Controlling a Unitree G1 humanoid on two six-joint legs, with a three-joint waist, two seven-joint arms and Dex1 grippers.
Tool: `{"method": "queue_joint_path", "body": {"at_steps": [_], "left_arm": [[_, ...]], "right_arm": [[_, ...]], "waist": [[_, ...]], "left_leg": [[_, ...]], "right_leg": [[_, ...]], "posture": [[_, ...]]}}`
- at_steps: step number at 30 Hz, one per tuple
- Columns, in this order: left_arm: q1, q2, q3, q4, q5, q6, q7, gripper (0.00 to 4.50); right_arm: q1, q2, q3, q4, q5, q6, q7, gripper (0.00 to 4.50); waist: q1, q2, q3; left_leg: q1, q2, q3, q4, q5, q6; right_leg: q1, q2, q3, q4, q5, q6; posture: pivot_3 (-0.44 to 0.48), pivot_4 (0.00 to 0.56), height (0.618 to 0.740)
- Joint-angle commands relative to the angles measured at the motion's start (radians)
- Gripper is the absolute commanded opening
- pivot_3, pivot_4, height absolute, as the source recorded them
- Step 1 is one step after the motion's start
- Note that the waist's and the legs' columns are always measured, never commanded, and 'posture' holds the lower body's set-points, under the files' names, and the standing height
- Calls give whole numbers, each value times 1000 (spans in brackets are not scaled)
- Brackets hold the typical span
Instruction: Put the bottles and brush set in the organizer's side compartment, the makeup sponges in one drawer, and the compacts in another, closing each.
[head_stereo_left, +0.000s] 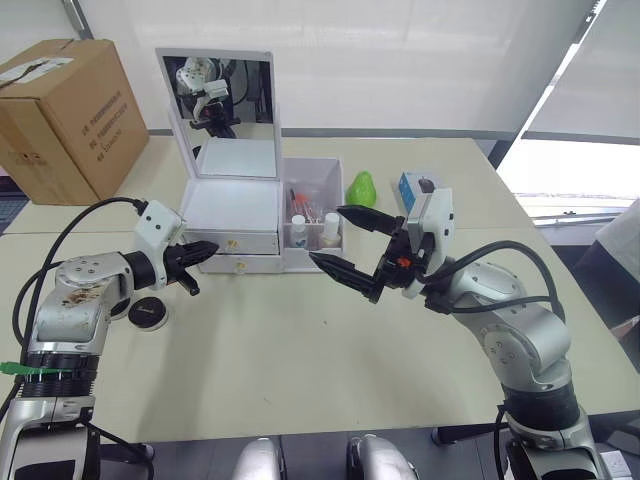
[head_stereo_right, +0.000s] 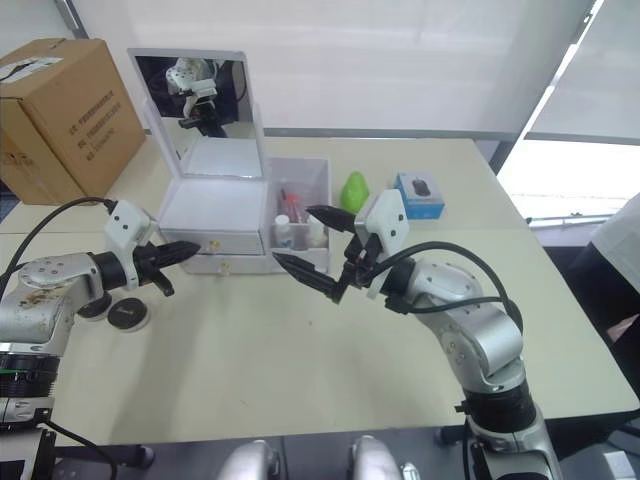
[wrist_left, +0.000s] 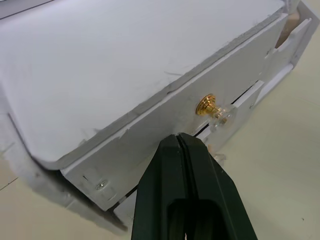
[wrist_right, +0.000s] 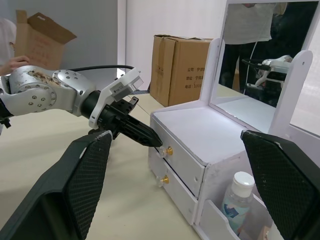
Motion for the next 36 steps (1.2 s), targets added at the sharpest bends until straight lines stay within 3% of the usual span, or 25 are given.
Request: {"method": "queue_joint_path", "body": {"at_steps": [1,25,31,36], "left_arm": [[-16,12,36,-13,-4,-15,13,23],[10,-6,60,-76,-45,32,27,23],[135,53,191,-203,-127,85,-2,23],[317,86,394,-318,-211,116,-23,23]], "right_arm": [[-2,-4,-24,-30,14,-2,-1,4500],[19,-31,-54,-44,24,18,-1,4500],[45,-64,-91,-63,42,27,5,4500],[148,-166,-213,-65,55,17,31,4500]], "waist": [[0,0,0],[1,0,0],[-5,0,0],[-3,1,1]], "left_leg": [[0,0,0,0,0,0],[0,0,0,0,0,0],[1,0,0,0,0,0],[1,1,0,0,0,0]], "right_leg": [[0,0,0,0,0,0],[0,0,0,0,0,0],[0,0,0,0,0,0],[0,-1,0,-1,0,0]], "posture": [[0,150,740],[0,150,740],[0,150,740],[0,150,740]]}}
